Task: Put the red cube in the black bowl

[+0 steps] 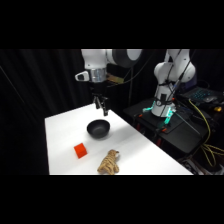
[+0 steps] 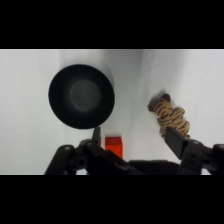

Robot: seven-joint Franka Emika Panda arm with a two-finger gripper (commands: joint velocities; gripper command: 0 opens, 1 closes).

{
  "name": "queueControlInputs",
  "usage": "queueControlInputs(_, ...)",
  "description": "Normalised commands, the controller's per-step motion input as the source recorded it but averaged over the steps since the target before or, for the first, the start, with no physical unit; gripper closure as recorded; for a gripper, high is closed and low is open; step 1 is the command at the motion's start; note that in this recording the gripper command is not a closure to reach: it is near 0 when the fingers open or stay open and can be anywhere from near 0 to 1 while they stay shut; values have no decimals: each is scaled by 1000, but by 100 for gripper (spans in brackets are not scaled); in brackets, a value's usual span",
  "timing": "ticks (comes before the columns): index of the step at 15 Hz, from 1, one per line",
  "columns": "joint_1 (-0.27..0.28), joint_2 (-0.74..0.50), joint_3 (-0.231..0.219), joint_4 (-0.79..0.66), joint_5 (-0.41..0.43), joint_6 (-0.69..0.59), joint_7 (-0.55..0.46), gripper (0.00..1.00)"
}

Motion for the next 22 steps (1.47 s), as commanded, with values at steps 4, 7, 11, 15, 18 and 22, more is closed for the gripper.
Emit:
queueControlInputs(4,-14,47,23,94,43,-33,-36,0)
queueControlInputs(7,9,192,49,361,50,-93,-77,0)
queueControlInputs(11,13,316,44,474,9,-66,-169,0)
queueControlInputs(15,-24,442,12,488,-51,43,-260,0)
queueControlInputs(18,-42,454,-7,483,-88,101,-178,0)
queueControlInputs(22,-34,410,-6,514,-73,55,-76,0)
